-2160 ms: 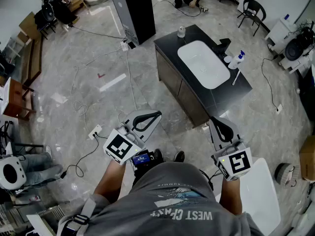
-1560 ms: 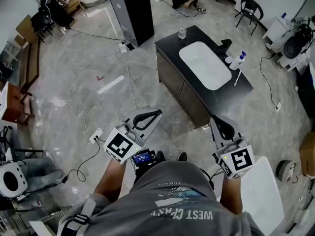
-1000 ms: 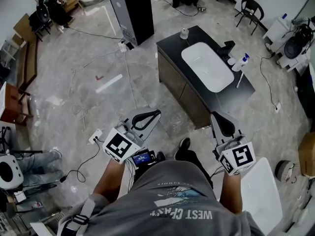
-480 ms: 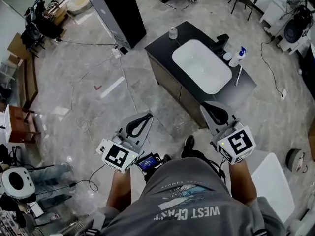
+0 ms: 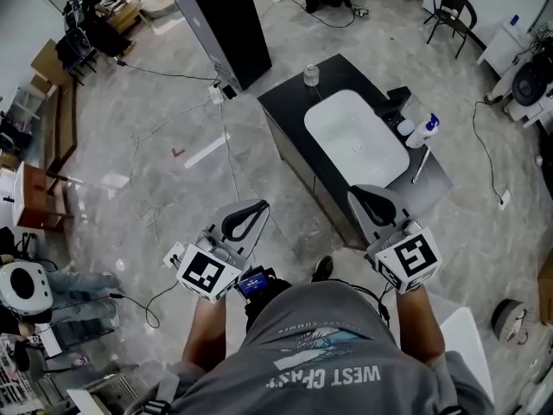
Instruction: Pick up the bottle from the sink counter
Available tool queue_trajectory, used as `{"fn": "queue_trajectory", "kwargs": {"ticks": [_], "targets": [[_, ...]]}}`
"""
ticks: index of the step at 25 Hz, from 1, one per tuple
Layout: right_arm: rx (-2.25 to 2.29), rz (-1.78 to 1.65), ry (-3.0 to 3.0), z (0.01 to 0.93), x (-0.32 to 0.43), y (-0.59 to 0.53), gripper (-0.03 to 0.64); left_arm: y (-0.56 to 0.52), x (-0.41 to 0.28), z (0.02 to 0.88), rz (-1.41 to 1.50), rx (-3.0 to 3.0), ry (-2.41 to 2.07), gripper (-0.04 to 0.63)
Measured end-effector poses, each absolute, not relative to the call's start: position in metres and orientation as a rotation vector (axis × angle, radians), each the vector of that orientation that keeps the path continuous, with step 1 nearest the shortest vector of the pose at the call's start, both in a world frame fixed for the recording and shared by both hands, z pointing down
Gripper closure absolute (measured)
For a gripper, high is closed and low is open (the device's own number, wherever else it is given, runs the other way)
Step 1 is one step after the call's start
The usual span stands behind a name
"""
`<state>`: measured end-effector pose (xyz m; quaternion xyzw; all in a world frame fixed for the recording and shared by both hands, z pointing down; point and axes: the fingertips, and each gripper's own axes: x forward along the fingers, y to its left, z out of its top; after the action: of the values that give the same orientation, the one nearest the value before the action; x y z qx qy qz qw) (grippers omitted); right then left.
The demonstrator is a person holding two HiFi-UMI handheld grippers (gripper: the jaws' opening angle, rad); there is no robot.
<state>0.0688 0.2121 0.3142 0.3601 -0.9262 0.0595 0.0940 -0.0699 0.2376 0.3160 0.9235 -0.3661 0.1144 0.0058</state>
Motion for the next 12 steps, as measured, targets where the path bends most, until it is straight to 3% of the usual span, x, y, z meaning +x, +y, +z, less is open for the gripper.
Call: {"fn": "queue_trajectory", "kwargs": {"ticks": [12], "targets": [[1.13, 0.228, -2.716, 0.331, 0.082, 0.175, 0.612, 0.188, -0.065, 0.323, 0.408, 2.918, -1.072, 0.591]]}}
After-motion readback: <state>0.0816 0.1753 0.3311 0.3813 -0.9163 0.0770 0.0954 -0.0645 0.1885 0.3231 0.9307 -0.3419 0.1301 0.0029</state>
